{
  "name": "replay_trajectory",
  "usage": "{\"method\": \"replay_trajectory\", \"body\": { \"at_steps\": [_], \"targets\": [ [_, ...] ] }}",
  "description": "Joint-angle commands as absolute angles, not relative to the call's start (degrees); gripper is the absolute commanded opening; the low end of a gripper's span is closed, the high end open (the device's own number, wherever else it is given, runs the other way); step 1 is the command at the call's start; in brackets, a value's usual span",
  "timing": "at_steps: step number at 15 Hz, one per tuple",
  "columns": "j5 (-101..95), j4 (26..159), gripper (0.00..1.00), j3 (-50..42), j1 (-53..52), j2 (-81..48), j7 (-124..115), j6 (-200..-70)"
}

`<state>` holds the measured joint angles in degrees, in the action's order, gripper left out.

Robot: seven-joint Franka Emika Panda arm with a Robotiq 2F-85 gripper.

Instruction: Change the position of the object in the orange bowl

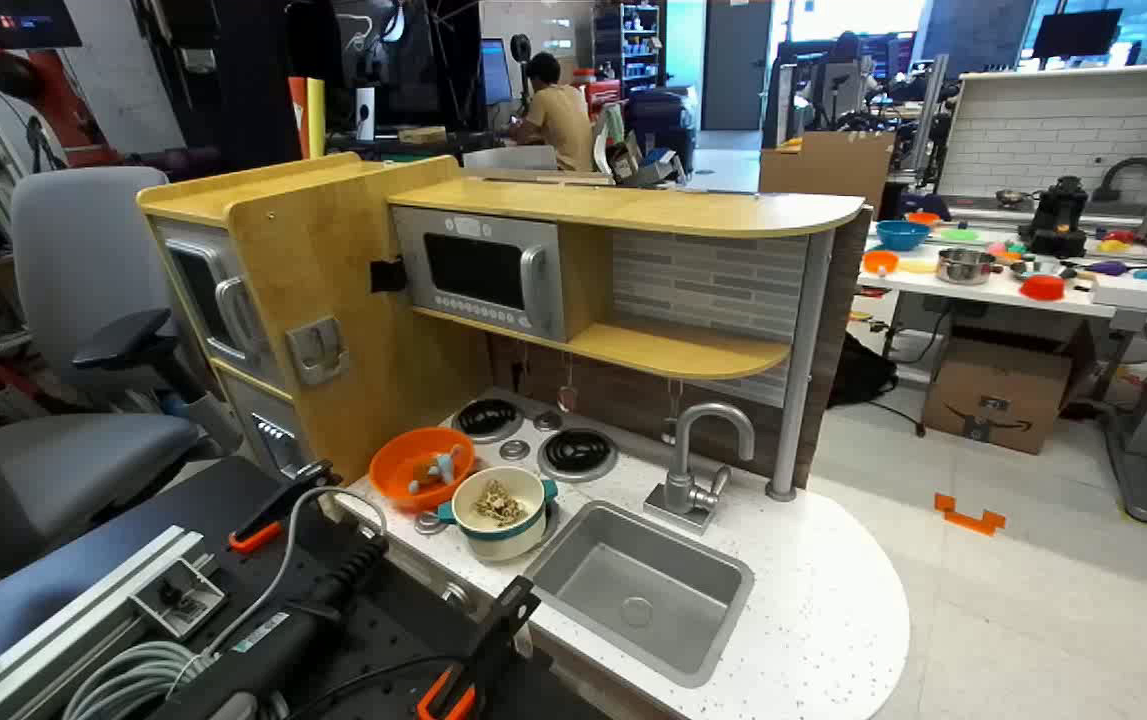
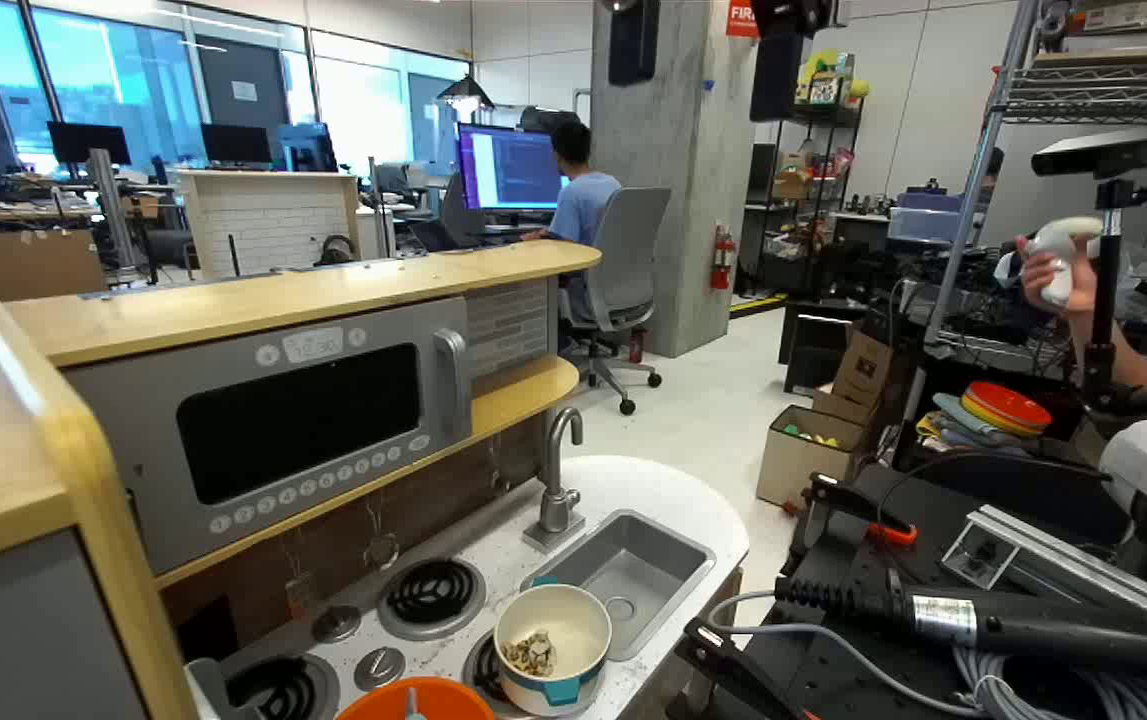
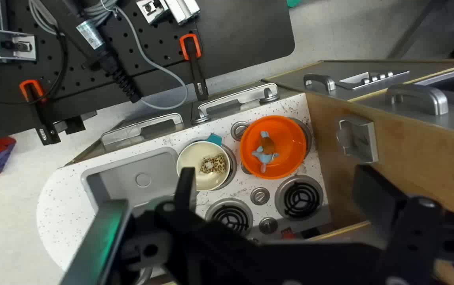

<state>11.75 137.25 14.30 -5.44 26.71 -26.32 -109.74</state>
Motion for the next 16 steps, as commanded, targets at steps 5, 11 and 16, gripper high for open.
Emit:
{"method": "replay_trajectory", "body": {
  "at_steps": [5, 11, 16],
  "targets": [
    [11.58, 137.16, 1.00, 13.99, -5.77, 26.66, -26.45, -109.65],
    [11.58, 137.16, 1.00, 13.99, -5.77, 26.66, -26.45, -109.65],
    [11.22, 137.39, 1.00, 14.02, -5.79, 26.77, -26.00, -110.53]
  ]
}}
